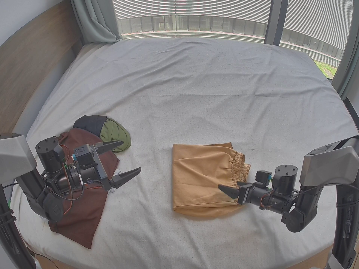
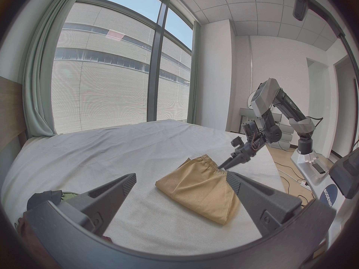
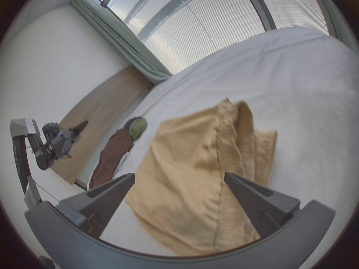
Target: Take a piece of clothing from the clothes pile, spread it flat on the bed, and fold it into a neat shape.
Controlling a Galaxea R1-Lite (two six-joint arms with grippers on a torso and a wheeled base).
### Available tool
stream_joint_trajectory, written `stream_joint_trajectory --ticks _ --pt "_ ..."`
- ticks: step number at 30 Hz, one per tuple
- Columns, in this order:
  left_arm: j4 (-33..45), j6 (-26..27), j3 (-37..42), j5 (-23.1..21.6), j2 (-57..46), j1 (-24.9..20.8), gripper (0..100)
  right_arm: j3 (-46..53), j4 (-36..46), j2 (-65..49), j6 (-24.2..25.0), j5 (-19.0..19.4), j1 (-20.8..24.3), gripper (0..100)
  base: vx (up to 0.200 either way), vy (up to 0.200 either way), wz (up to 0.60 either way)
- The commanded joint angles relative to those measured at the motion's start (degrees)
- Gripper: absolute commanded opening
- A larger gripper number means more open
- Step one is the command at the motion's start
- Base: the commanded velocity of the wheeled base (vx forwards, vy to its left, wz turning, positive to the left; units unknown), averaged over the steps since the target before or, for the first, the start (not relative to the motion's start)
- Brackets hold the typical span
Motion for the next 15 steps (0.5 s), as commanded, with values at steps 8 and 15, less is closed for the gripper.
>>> stream_joint_trajectory --ticks 8,15 --pt "0.0 0.0 0.4 0.3 0.4 -0.3 100 -11.9 -0.3 -0.6 3.2 -1.9 -0.4 100 0.0 0.0 0.0" --pt "0.0 0.0 0.5 0.4 0.4 -0.7 100 -15.8 -0.3 4.5 3.5 -4.4 -2.2 100 0.0 0.0 0.0"
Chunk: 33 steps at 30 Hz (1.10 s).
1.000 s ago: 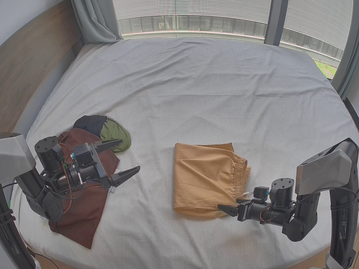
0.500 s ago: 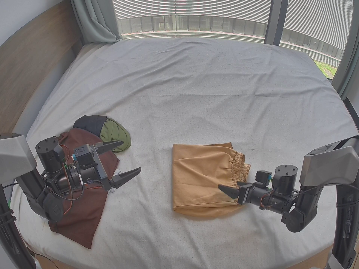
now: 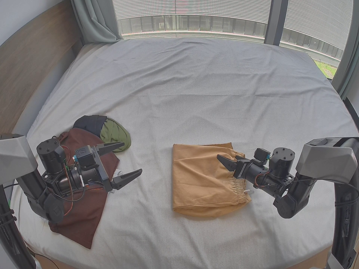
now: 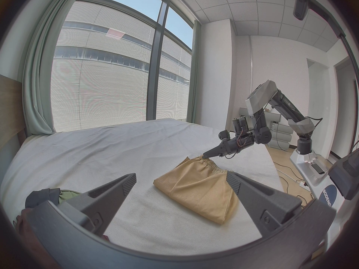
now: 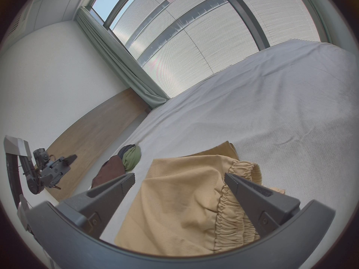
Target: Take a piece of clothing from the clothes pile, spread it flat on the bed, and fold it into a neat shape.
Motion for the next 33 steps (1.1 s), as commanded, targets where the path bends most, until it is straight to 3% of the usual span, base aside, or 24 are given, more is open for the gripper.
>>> stream_joint_trajectory --ticks 1,12,20,24,28,33 --pt "0.0 0.0 0.1 0.0 0.2 -0.2 100 -2.1 -0.1 3.9 0.1 -0.8 -1.0 100 0.0 0.0 0.0" --pt "0.0 0.0 0.1 0.0 0.1 -0.2 100 -4.0 -0.1 7.5 -0.8 -1.5 -2.9 100 0.0 0.0 0.0" --pt "0.0 0.0 0.1 0.0 0.2 -0.2 100 -1.1 -0.1 3.7 -0.9 -1.1 -2.4 100 0.0 0.0 0.0" --pt "0.1 -0.1 0.1 0.0 0.1 -0.2 100 8.7 0.1 -5.3 -1.7 1.8 -2.4 100 0.0 0.0 0.0" --pt "0.1 -0.1 0.1 0.0 0.2 -0.2 100 15.8 0.1 -6.9 -4.8 4.3 -4.0 100 0.0 0.0 0.0" --pt "0.1 -0.1 0.5 0.0 0.2 -0.3 100 19.4 0.1 -6.7 -5.2 5.9 -5.6 100 0.0 0.0 0.0"
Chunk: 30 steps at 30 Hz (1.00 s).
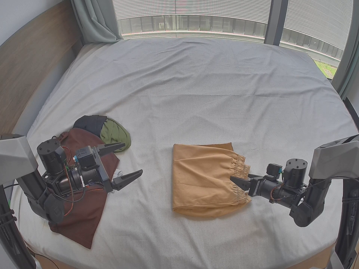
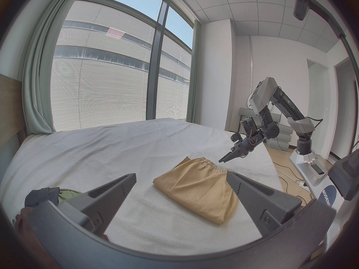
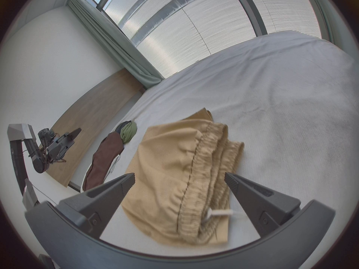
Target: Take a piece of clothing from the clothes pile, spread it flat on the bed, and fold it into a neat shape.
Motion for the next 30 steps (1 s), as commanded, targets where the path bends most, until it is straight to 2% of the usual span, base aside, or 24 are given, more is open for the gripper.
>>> stream_joint_trajectory --ticks 1,7,23,30 --pt "0.0 0.0 0.3 0.0 0.1 -0.1 100 5.8 0.0 -3.3 -1.0 1.6 -1.7 100 0.0 0.0 0.0" --pt "0.0 0.1 0.7 0.7 0.1 -0.3 100 8.1 0.0 -1.3 -1.0 1.8 -1.6 100 0.0 0.0 0.0" --pt "0.0 0.1 1.4 0.7 -0.1 -0.4 100 6.9 0.0 7.6 0.9 3.7 -2.2 100 0.0 0.0 0.0" --pt "0.0 0.1 1.4 0.8 -0.1 -0.4 100 3.0 -0.1 9.8 10.5 3.3 -0.1 100 0.0 0.0 0.0"
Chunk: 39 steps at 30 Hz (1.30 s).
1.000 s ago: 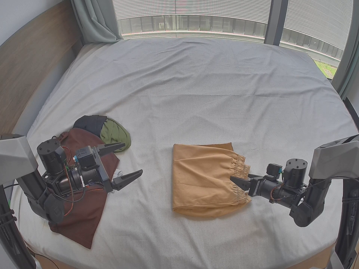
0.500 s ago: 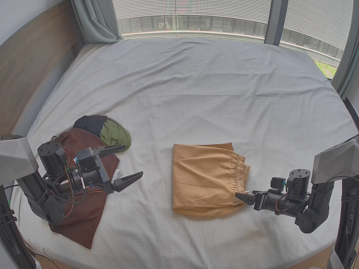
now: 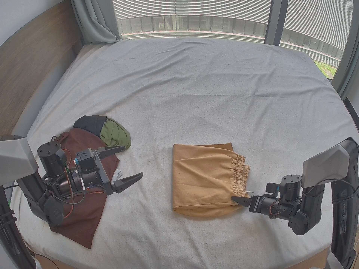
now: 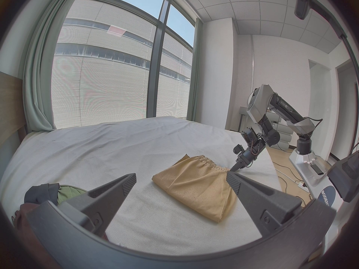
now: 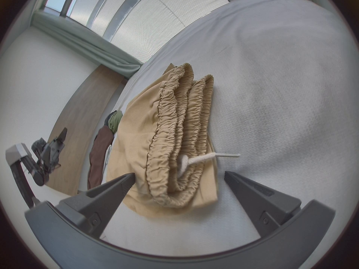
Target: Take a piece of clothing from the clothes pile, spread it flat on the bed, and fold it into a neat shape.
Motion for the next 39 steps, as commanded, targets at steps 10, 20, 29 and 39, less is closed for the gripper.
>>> stream_joint_trajectory --ticks 10,20,29,39 --pt "0.0 0.0 0.1 0.0 -0.1 0.0 100 -6.7 0.1 3.3 8.9 -0.4 4.6 100 0.0 0.0 0.0" --pt "0.0 0.0 0.1 0.0 0.0 -0.1 100 -7.0 0.1 3.5 8.7 -3.1 4.8 0 0.0 0.0 0.0" --pt "0.0 0.0 0.2 0.0 0.2 -0.1 100 -7.0 0.1 3.5 8.6 -3.1 5.2 0 0.0 0.0 0.0" --pt "0.0 0.0 0.1 0.0 -0.2 -0.4 100 -7.0 0.0 3.4 8.4 -2.8 6.0 0 0.0 0.0 0.0"
